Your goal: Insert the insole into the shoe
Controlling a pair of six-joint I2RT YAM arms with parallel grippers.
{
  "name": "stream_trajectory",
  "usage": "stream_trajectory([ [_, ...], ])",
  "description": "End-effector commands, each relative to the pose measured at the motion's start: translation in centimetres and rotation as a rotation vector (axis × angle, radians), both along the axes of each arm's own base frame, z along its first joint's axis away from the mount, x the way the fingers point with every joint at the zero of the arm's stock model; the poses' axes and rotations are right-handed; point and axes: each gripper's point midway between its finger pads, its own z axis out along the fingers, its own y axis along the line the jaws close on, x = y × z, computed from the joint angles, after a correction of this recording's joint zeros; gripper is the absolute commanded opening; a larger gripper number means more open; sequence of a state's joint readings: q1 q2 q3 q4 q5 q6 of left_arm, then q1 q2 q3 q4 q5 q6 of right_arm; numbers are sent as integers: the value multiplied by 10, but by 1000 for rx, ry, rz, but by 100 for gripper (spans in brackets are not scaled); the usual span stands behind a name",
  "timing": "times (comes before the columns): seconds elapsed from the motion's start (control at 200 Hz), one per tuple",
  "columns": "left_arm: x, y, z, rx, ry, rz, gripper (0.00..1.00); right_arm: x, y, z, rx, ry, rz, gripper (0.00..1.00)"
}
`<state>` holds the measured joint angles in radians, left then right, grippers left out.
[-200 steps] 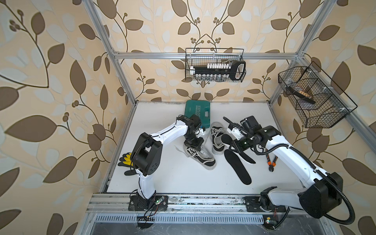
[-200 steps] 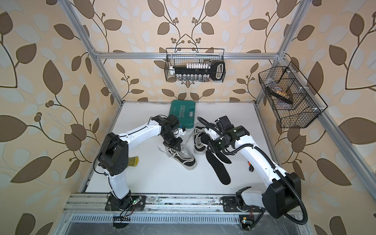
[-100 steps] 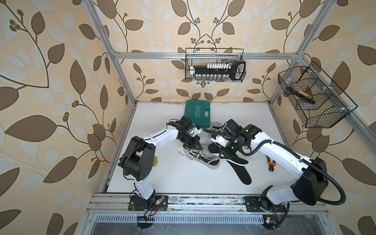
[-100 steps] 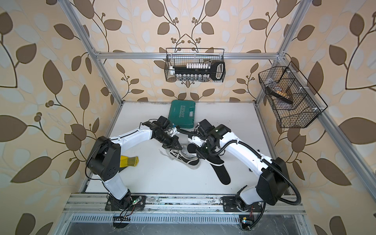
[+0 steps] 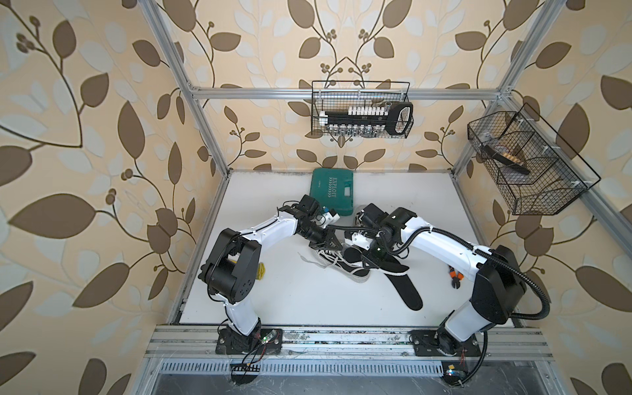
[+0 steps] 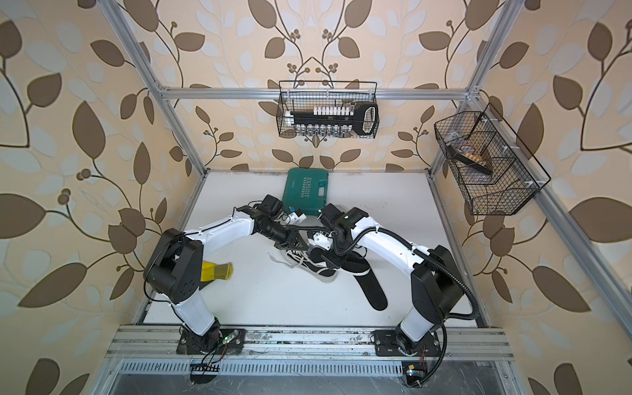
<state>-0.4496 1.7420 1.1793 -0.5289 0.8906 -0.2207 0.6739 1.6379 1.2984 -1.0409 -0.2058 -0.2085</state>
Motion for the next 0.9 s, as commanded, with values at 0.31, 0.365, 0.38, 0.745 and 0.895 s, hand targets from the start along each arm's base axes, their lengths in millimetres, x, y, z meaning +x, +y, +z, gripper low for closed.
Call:
stream_trajectory([
  [0.31,-1,-5,5,-99,8,8,0,28,30,-9,60,-46,55,24],
  [0.365,-1,-6,5,-110,13,8,0,30,34,-9,76,-52,63,23],
  [0.38,-1,-6,5,-111,13,10,0,31,35,-9,83,-56,65,23],
  [0.745,-2,-5,3,-130,-11,18,0,17,41,-21,124,104,45,23],
  [0.895,-3,-3,8,-141,-30,26,0,14,37,-34,116,143,-1,22],
])
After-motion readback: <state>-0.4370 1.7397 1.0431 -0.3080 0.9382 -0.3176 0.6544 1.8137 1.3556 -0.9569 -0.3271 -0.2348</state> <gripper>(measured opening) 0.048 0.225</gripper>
